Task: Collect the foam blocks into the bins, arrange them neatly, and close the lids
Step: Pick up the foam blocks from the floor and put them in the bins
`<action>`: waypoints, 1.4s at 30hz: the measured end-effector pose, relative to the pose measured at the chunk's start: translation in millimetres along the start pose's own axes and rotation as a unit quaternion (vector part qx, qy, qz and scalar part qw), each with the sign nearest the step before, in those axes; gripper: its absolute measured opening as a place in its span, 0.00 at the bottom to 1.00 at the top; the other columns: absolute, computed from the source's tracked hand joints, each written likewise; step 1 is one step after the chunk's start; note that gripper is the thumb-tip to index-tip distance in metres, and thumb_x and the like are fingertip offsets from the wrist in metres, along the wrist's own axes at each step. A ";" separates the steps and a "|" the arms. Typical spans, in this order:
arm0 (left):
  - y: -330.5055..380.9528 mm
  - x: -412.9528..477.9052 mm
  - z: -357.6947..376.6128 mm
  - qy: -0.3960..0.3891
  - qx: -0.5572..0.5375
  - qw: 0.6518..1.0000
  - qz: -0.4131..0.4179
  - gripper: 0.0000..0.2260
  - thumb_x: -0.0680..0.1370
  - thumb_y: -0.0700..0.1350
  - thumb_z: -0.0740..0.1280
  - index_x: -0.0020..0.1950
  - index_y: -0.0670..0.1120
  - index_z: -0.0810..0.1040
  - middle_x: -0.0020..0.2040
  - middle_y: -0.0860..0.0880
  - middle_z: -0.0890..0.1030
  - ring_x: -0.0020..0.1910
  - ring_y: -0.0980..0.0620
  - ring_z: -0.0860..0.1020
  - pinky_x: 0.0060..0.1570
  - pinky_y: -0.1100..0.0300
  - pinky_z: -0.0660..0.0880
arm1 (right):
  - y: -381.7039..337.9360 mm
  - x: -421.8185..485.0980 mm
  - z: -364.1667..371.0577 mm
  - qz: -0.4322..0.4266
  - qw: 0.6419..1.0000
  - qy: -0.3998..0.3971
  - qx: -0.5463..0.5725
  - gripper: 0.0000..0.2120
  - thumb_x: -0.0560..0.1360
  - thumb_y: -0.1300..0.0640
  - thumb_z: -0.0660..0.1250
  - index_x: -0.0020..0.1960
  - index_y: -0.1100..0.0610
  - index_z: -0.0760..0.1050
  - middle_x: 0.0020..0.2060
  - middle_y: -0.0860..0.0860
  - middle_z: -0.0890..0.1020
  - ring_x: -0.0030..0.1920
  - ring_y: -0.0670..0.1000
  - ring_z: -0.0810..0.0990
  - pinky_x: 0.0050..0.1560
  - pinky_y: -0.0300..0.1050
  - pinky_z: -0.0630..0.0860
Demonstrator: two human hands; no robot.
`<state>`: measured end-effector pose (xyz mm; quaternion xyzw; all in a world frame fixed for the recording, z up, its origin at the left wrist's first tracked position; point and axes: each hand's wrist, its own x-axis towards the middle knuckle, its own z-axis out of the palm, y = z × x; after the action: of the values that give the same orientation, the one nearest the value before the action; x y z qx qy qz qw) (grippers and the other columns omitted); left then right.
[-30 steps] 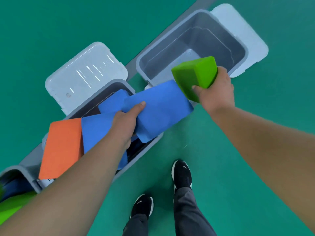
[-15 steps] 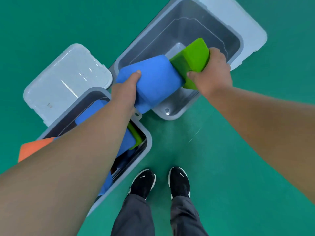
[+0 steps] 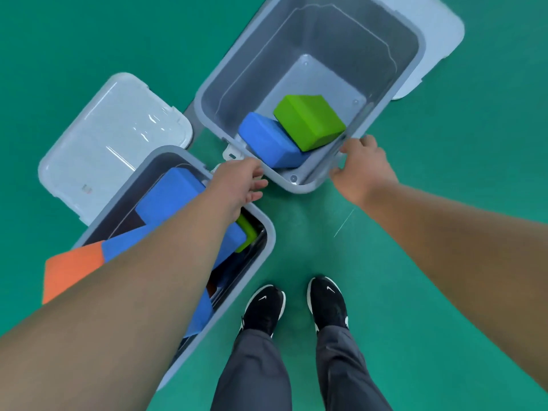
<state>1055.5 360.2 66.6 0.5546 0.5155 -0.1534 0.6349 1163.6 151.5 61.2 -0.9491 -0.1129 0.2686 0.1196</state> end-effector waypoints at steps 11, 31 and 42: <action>-1.9 -57.2 60.1 -0.083 0.134 0.987 -0.012 0.05 0.84 0.42 0.62 0.57 0.45 0.76 0.49 0.47 0.83 0.44 0.49 0.81 0.56 0.49 0.80 | 51.2 -80.9 -4.6 0.106 0.993 -0.036 0.036 0.22 0.77 0.50 0.66 0.68 0.59 0.74 0.64 0.60 0.72 0.64 0.65 0.74 0.65 0.57 0.75; -320.8 -233.7 237.1 -0.331 0.772 0.512 0.182 0.09 0.81 0.46 0.60 0.56 0.46 0.78 0.47 0.45 0.82 0.43 0.45 0.80 0.41 0.55 0.75 | 292.1 -471.0 187.7 0.450 0.838 -0.025 0.308 0.21 0.80 0.51 0.63 0.69 0.61 0.73 0.66 0.60 0.71 0.61 0.63 0.79 0.63 0.51 0.76; -602.7 -427.4 325.8 -0.408 0.852 0.237 0.226 0.07 0.76 0.42 0.59 0.42 0.50 0.74 0.37 0.46 0.74 0.34 0.50 0.69 0.37 0.54 0.64 | 403.6 -805.4 369.2 0.614 0.658 0.032 0.435 0.16 0.78 0.52 0.62 0.59 0.62 0.77 0.60 0.62 0.74 0.52 0.61 0.77 0.50 0.48 0.72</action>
<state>571.3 -285.5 42.2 0.7262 -0.3931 -0.5587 -0.0773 357.3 -393.2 28.7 -0.6502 0.6295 0.2686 0.3298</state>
